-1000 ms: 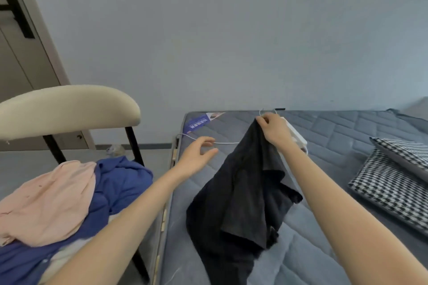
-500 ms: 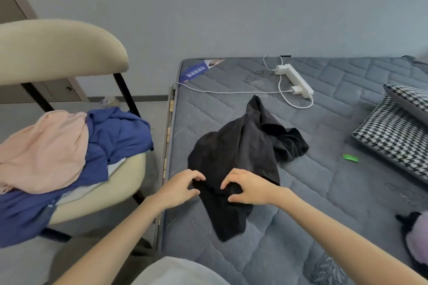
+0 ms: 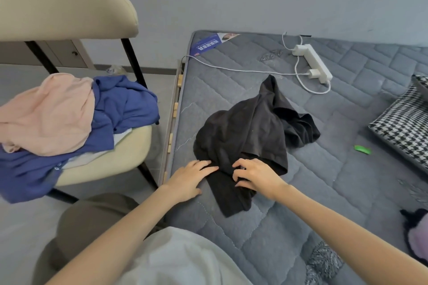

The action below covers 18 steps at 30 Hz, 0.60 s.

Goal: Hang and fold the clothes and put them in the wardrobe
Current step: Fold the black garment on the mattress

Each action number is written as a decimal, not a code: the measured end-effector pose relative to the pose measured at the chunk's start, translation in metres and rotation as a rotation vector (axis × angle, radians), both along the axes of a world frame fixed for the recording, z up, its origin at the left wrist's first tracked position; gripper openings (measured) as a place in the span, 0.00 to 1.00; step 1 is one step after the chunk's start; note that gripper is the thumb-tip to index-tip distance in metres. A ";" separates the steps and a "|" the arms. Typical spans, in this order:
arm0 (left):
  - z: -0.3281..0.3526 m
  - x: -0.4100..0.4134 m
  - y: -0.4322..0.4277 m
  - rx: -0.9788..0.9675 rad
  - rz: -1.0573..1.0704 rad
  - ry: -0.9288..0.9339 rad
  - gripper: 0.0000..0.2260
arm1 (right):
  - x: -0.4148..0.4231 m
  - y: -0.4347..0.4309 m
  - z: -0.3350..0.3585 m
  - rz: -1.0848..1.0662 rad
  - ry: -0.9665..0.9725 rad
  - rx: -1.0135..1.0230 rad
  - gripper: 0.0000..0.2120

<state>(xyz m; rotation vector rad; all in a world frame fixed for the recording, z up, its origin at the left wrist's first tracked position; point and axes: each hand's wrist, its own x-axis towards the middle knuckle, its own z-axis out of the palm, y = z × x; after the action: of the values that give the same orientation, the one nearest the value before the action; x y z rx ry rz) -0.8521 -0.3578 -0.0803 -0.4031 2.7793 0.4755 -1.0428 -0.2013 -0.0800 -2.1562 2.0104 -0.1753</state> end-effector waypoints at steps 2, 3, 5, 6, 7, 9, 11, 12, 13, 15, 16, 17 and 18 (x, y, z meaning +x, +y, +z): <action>0.001 0.003 -0.002 0.003 -0.009 0.002 0.35 | 0.003 -0.002 -0.001 -0.031 -0.058 -0.048 0.07; 0.002 0.005 -0.003 -0.001 -0.017 0.005 0.36 | 0.005 -0.003 0.002 -0.079 -0.125 -0.070 0.05; 0.007 0.007 -0.001 -0.006 -0.024 0.028 0.39 | 0.005 -0.009 0.015 -0.202 -0.302 -0.133 0.02; 0.011 0.007 0.001 0.008 -0.010 0.055 0.42 | 0.005 -0.015 0.025 -0.259 -0.398 -0.185 0.02; 0.016 0.006 0.003 0.048 0.029 0.106 0.45 | 0.006 -0.021 0.037 -0.304 -0.496 -0.226 0.02; 0.031 0.000 0.008 0.203 0.196 0.319 0.46 | 0.006 -0.040 0.063 -0.374 -0.666 -0.292 0.03; 0.054 -0.008 0.010 0.398 0.425 0.619 0.39 | 0.002 -0.059 0.088 -0.422 -0.820 -0.331 0.03; 0.065 -0.012 0.010 0.491 0.516 0.748 0.36 | -0.001 -0.069 0.097 -0.430 -0.889 -0.341 0.03; 0.075 -0.016 0.007 0.554 0.570 0.843 0.34 | -0.003 -0.077 0.106 -0.438 -0.951 -0.347 0.03; 0.089 -0.021 -0.004 0.585 0.573 0.960 0.36 | -0.008 -0.092 0.119 -0.480 -1.044 -0.363 0.02; 0.094 -0.023 -0.009 0.564 0.532 0.990 0.37 | -0.010 -0.097 0.123 -0.510 -1.078 -0.363 0.02; 0.098 -0.024 -0.014 0.517 0.490 1.009 0.38 | -0.012 -0.101 0.126 -0.536 -1.100 -0.353 0.02; 0.102 -0.025 -0.019 0.455 0.466 1.020 0.38 | -0.013 -0.105 0.129 -0.553 -1.111 -0.333 0.02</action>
<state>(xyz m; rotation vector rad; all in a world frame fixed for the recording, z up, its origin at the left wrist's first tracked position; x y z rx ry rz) -0.8767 -0.3771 0.0221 -0.8888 3.2824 1.8148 -1.0555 -0.3062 0.0488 -1.0400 1.7859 -1.4701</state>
